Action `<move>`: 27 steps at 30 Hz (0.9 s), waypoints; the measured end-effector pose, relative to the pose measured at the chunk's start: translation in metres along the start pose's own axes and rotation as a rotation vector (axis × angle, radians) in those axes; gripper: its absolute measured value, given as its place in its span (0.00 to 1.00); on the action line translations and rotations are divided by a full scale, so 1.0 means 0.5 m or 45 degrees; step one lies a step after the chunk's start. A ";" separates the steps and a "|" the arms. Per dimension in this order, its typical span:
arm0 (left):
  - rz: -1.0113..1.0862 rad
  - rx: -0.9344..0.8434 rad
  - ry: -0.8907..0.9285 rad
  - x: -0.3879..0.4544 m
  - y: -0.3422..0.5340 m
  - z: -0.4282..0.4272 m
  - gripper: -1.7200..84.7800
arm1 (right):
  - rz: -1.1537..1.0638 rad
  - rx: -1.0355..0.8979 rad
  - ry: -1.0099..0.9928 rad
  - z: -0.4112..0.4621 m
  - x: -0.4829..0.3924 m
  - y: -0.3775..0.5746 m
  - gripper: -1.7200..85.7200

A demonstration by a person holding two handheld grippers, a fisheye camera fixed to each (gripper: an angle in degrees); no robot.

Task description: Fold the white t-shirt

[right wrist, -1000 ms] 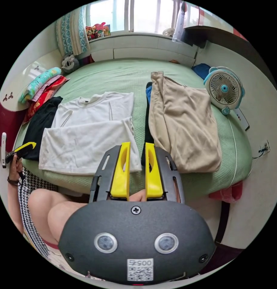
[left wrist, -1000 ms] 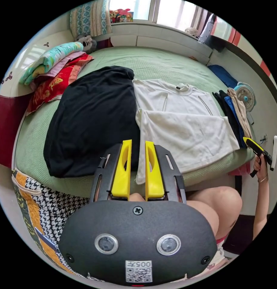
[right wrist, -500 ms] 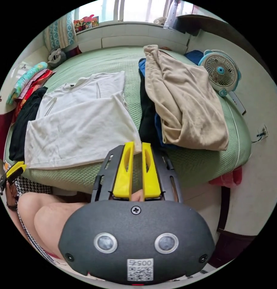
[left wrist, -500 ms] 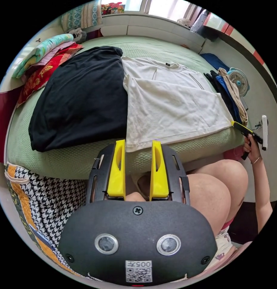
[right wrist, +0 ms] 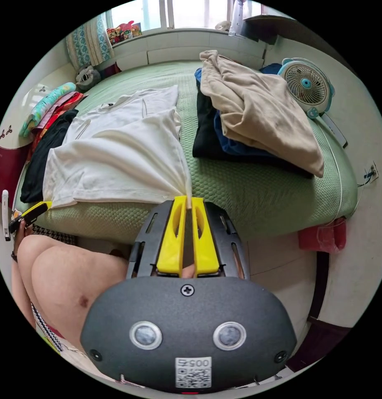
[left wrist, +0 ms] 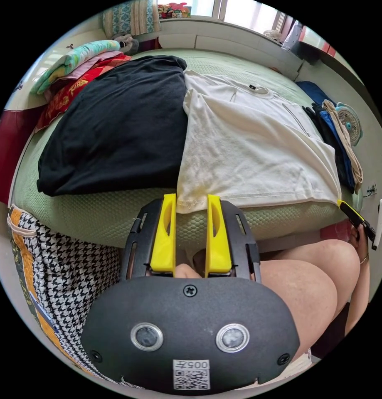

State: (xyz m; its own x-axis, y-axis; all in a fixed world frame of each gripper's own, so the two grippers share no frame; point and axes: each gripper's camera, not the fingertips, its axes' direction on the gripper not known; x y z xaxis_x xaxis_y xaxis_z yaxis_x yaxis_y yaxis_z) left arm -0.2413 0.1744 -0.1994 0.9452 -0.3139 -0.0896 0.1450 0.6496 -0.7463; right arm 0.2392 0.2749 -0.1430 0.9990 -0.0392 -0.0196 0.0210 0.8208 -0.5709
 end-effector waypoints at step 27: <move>0.106 0.227 0.184 -0.057 0.227 -0.473 0.06 | -0.012 0.261 -0.106 -0.406 0.126 0.210 0.00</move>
State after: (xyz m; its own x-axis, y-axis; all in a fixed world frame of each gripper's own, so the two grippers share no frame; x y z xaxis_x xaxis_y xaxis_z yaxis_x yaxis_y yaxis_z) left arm -0.3211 0.0934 -0.4375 0.9065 -0.3412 -0.2489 0.1293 0.7853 -0.6054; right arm 0.2964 0.2427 -0.3709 0.9983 -0.0072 0.0579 0.0294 0.9195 -0.3920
